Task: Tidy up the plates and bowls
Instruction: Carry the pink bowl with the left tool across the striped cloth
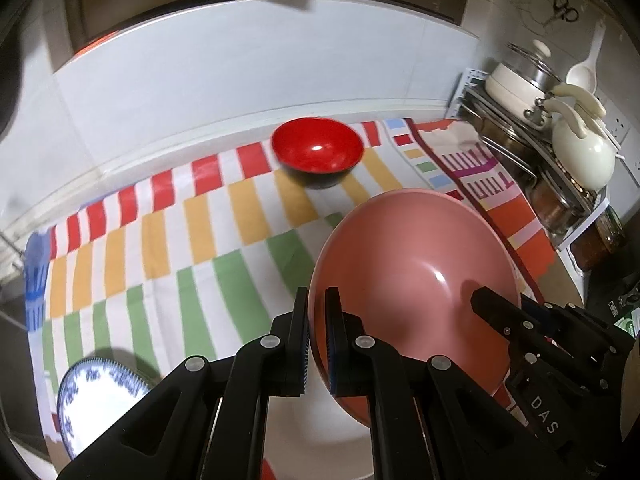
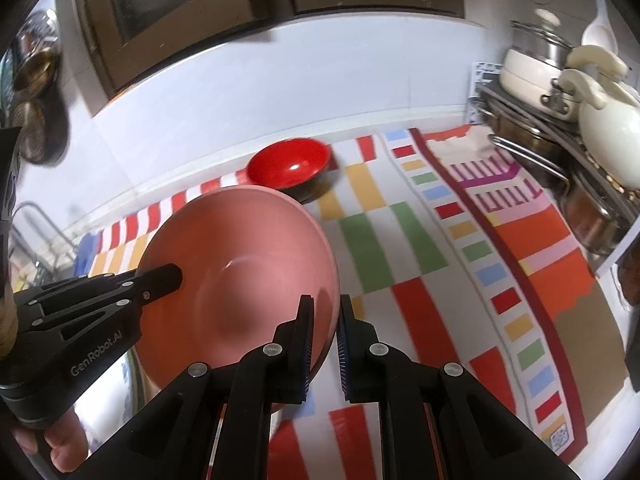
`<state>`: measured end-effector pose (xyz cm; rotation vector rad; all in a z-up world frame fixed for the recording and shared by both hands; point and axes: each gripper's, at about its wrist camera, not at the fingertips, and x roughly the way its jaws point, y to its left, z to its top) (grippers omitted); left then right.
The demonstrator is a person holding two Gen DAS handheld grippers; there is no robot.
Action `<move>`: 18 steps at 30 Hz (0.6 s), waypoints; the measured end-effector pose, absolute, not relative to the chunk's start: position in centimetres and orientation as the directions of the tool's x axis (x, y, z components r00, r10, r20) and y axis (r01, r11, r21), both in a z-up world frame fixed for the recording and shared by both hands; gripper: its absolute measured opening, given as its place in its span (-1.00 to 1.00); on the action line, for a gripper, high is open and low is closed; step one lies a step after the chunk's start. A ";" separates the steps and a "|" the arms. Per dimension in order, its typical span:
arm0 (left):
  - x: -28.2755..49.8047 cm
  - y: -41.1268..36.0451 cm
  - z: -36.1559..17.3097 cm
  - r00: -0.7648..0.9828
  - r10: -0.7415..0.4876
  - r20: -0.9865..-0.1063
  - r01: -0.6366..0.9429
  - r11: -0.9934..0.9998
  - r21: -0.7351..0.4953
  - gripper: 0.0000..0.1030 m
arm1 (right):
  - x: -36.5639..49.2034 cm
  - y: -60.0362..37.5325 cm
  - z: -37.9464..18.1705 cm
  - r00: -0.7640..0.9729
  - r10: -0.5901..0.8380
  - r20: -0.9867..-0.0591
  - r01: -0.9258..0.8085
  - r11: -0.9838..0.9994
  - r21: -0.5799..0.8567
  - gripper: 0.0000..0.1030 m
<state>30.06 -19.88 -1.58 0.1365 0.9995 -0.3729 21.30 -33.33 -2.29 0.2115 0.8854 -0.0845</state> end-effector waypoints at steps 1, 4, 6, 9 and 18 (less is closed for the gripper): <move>29.8 -19.4 -1.6 0.487 -0.238 -0.841 0.358 0.932 -0.057 -0.83 | 21.2 -33.0 -2.4 0.627 0.021 -0.779 0.150 0.978 0.148 -0.76; 29.0 -18.5 -1.9 0.491 -0.219 -0.843 0.340 0.939 -0.046 -0.83 | 20.9 -32.1 -2.9 0.612 0.045 -0.790 0.120 0.982 0.149 -0.76; 28.5 -17.9 -2.3 0.489 -0.207 -0.847 0.331 0.943 -0.039 -0.83 | 20.8 -31.5 -3.3 0.600 0.061 -0.797 0.102 0.983 0.153 -0.76; 28.0 -17.1 -3.1 0.471 -0.197 -0.860 0.311 0.949 -0.047 -0.83 | 20.6 -30.8 -3.8 0.583 0.077 -0.809 0.080 0.985 0.152 -0.76; 26.7 -15.3 -5.4 0.429 -0.176 -0.886 0.259 0.964 -0.066 -0.83 | 20.5 -29.3 -5.4 0.524 0.114 -0.844 0.032 0.988 0.153 -0.76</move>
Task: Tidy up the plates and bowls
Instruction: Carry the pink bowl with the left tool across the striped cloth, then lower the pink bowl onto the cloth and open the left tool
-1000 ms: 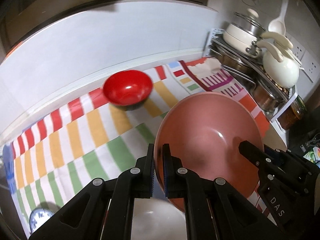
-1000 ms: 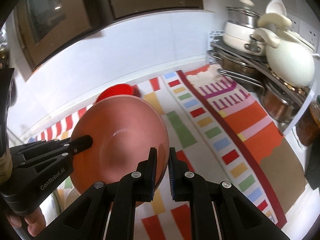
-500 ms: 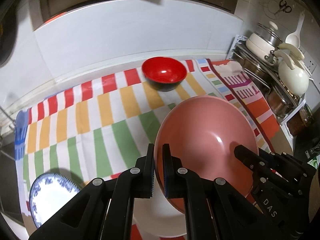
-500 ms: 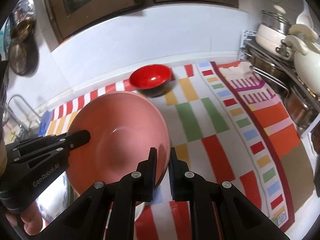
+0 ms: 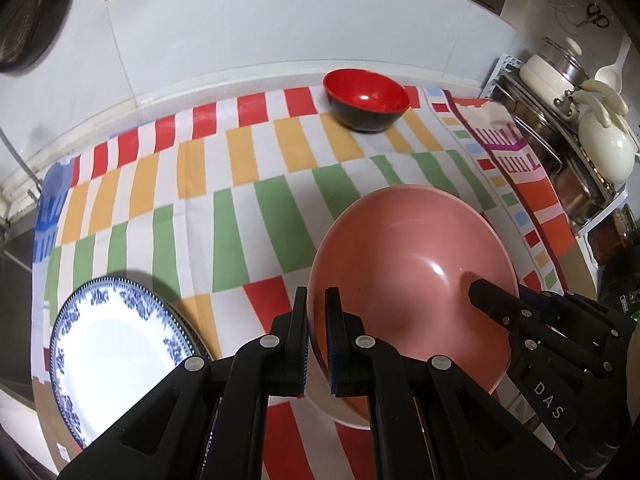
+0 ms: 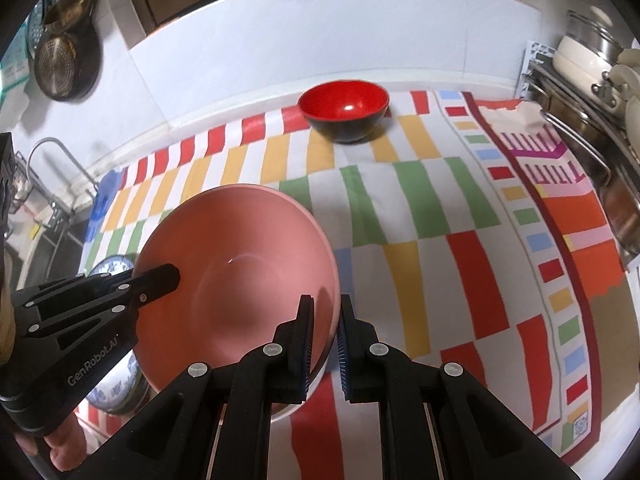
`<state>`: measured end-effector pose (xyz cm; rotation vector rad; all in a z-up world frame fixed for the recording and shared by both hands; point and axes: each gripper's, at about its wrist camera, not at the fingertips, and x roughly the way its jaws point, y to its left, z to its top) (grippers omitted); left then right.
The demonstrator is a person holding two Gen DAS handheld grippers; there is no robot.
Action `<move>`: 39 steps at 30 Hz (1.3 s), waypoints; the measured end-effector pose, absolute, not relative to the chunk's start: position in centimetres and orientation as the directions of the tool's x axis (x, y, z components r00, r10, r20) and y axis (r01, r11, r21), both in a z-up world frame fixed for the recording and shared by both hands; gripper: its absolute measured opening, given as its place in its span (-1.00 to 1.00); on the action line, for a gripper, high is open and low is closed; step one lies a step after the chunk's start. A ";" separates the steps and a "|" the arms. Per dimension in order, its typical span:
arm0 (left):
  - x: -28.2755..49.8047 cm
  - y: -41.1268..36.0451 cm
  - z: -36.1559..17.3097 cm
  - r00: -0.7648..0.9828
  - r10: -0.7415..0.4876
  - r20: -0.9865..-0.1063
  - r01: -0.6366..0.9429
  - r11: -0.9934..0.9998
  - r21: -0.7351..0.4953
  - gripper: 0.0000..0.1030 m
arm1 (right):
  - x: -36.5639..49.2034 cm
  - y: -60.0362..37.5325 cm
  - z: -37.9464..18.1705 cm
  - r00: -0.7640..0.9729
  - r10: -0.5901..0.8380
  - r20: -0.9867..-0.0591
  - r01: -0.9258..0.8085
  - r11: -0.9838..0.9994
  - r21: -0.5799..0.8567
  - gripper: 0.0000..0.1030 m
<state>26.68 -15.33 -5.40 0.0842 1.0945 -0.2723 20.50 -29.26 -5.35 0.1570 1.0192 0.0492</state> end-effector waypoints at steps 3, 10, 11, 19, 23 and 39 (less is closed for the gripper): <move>26.4 -15.1 -5.9 0.422 -0.170 -0.891 0.251 0.966 -0.065 -0.83 | 20.5 -29.0 -5.9 0.507 0.125 -0.853 0.022 0.987 0.158 -0.76; 25.9 -14.8 -7.0 0.407 -0.157 -0.900 0.239 0.969 -0.061 -0.83 | 20.5 -28.6 -7.1 0.471 0.137 -0.871 0.011 0.987 0.161 -0.76; 25.8 -14.7 -7.2 0.403 -0.157 -0.902 0.238 0.969 -0.062 -0.83 | 20.4 -28.6 -7.3 0.467 0.138 -0.873 0.007 0.987 0.160 -0.76; 25.7 -14.7 -8.1 0.372 -0.156 -0.915 0.240 0.968 -0.067 -0.83 | 20.3 -28.3 -7.9 0.455 0.130 -0.881 -0.001 0.989 0.145 -0.76; 25.6 -14.7 -8.2 0.373 -0.155 -0.915 0.244 0.968 -0.065 -0.82 | 20.3 -28.3 -7.9 0.457 0.129 -0.880 -0.003 0.990 0.144 -0.75; 25.5 -14.4 -7.1 0.416 -0.135 -0.899 0.242 0.970 -0.034 -0.06 | 20.0 -28.6 -6.7 0.508 0.120 -0.853 0.009 0.989 0.145 -0.27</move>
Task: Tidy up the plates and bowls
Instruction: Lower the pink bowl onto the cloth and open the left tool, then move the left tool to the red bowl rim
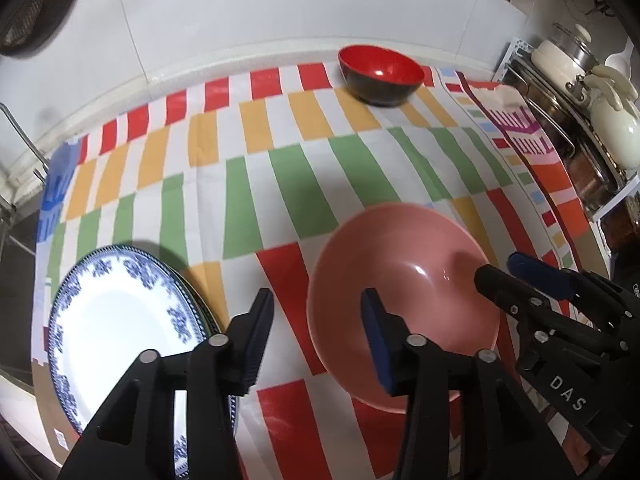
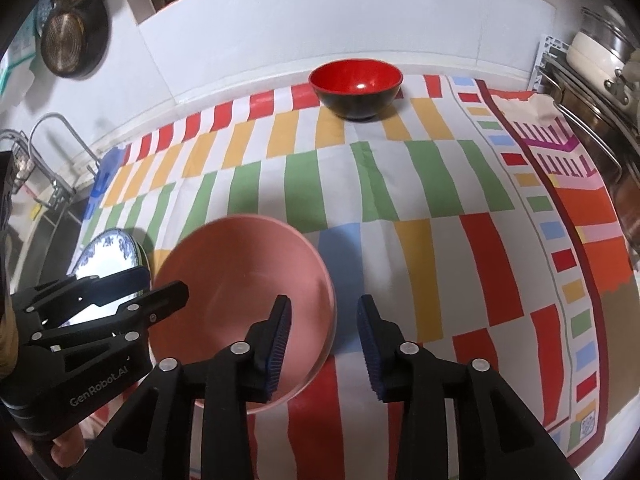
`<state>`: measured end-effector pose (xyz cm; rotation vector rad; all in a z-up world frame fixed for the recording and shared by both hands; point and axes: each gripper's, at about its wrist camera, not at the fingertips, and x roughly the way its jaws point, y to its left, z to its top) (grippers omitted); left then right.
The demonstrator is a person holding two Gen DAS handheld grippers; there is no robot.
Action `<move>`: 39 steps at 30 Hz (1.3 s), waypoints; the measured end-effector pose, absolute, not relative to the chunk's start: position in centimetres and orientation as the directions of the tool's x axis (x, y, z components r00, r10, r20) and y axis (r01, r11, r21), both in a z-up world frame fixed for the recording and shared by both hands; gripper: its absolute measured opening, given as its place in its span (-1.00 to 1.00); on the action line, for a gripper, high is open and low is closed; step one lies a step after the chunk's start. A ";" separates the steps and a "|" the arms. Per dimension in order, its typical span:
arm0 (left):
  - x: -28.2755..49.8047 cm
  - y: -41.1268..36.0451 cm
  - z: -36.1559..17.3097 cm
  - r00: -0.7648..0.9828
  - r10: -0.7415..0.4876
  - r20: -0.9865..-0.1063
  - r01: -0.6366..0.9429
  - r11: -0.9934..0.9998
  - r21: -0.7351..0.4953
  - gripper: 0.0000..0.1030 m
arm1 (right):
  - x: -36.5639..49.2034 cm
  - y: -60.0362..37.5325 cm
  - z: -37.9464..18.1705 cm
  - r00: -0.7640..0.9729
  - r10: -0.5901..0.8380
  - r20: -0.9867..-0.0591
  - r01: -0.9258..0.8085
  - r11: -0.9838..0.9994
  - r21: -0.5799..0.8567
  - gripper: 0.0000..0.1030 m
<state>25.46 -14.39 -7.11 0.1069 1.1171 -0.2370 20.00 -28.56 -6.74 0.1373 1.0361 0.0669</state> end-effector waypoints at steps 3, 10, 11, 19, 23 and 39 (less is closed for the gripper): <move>25.7 -14.3 -6.3 0.457 -0.118 -0.882 0.243 0.970 -0.004 0.06 | 20.0 -29.1 -6.1 0.547 0.104 -0.831 0.036 0.989 0.147 -0.08; 27.1 -14.4 -4.4 0.531 -0.101 -0.841 0.263 0.964 0.050 0.17 | 21.2 -29.5 -4.8 0.600 0.068 -0.797 0.030 0.994 0.107 0.12; 27.4 -14.4 -4.1 0.540 -0.101 -0.836 0.267 0.962 0.056 0.18 | 21.3 -29.5 -4.6 0.604 0.065 -0.794 0.027 0.994 0.102 0.12; 29.9 -14.8 -2.2 0.594 -0.121 -0.796 0.312 0.946 0.089 0.23 | 23.0 -30.0 -2.7 0.655 0.017 -0.756 0.057 0.996 0.071 0.29; 31.8 -15.1 -1.3 0.596 -0.135 -0.792 0.325 0.942 0.084 0.23 | 24.4 -30.1 -1.8 0.665 0.016 -0.747 0.056 0.996 0.071 0.29; 41.1 -18.5 0.7 0.607 -0.190 -0.772 0.386 0.919 0.077 0.23 | 33.6 -33.1 0.4 0.659 0.002 -0.753 0.060 0.997 0.055 0.29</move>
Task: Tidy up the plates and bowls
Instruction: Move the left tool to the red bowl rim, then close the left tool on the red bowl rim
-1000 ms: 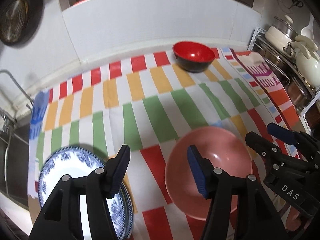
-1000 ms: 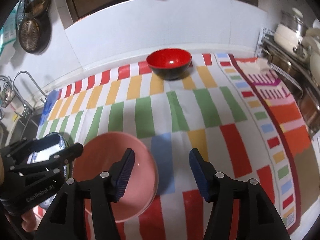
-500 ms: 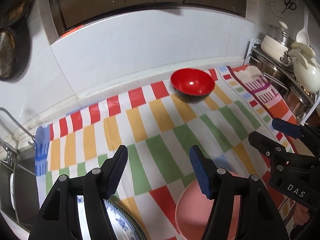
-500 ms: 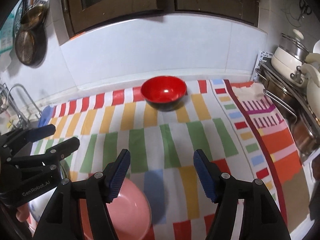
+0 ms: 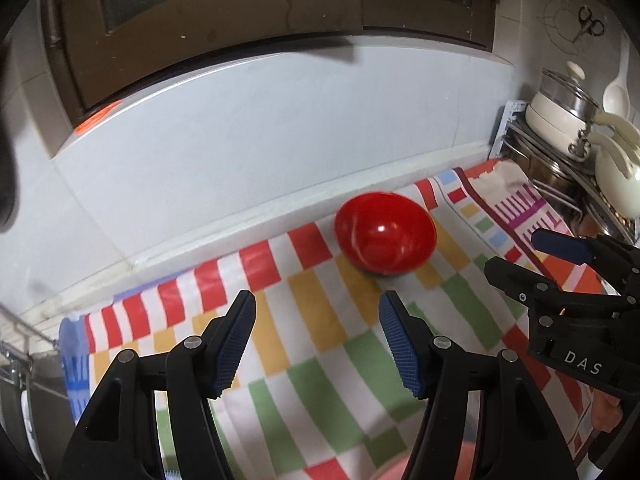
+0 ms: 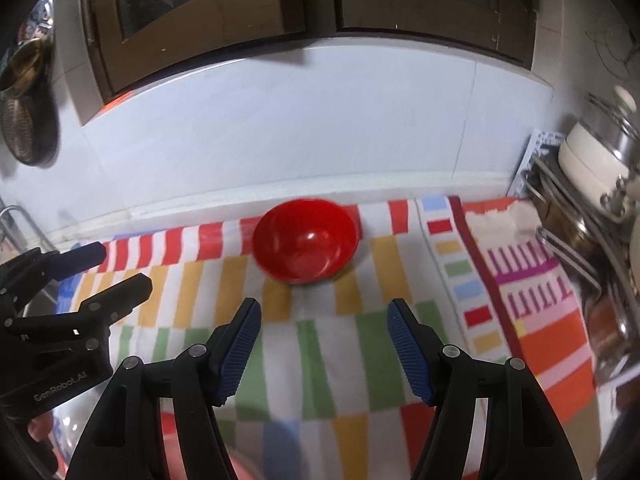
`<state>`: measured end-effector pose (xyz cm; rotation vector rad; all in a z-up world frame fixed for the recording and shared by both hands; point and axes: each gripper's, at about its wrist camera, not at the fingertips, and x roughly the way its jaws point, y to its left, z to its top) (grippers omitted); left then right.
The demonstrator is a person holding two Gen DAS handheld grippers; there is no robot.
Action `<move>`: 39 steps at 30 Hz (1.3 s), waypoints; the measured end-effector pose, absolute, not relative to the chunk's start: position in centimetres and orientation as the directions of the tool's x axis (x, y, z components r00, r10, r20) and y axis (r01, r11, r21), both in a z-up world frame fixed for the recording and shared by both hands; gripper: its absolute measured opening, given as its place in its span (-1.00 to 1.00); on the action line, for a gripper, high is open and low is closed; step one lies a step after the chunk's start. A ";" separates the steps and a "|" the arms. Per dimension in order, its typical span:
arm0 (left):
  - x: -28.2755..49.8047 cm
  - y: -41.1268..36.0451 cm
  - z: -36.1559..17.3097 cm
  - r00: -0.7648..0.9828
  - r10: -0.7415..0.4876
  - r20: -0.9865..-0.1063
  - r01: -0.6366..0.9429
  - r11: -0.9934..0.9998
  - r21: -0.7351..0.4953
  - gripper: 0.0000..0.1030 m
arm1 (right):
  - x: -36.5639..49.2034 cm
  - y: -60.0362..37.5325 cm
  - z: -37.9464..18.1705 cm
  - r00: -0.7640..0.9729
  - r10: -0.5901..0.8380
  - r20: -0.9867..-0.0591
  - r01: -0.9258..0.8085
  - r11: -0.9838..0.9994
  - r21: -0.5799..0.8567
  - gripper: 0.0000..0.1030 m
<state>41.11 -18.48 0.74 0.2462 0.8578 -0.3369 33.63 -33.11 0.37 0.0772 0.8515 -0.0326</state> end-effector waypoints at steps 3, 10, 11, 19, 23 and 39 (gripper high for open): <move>43.3 -19.3 0.1 0.588 -0.205 -0.783 0.400 0.915 0.061 0.22 | 35.6 -33.6 0.3 0.660 -0.018 -0.751 0.071 0.997 0.039 0.28; 47.3 -21.1 -2.4 0.550 -0.207 -0.809 0.437 0.897 0.067 0.17 | 39.8 -34.7 -1.6 0.627 -0.019 -0.779 0.089 0.995 0.048 0.24; 47.7 -21.3 -2.7 0.548 -0.207 -0.810 0.441 0.895 0.069 0.17 | 40.2 -34.8 -1.9 0.622 -0.019 -0.783 0.092 0.995 0.048 0.21; 50.9 -23.3 -5.7 0.497 -0.227 -0.837 0.486 0.873 0.052 0.08 | 42.9 -36.0 -4.8 0.570 0.011 -0.821 0.101 0.991 0.084 0.03; 52.4 -24.3 -7.1 0.488 -0.212 -0.847 0.496 0.865 0.069 0.03 | 44.1 -36.5 -5.9 0.555 0.022 -0.832 0.116 0.988 0.104 -0.07; 55.8 -26.1 -11.2 0.417 -0.165 -0.894 0.497 0.865 0.072 -0.45 | 47.6 -36.6 -9.9 0.459 0.080 -0.885 0.126 0.980 0.154 -0.45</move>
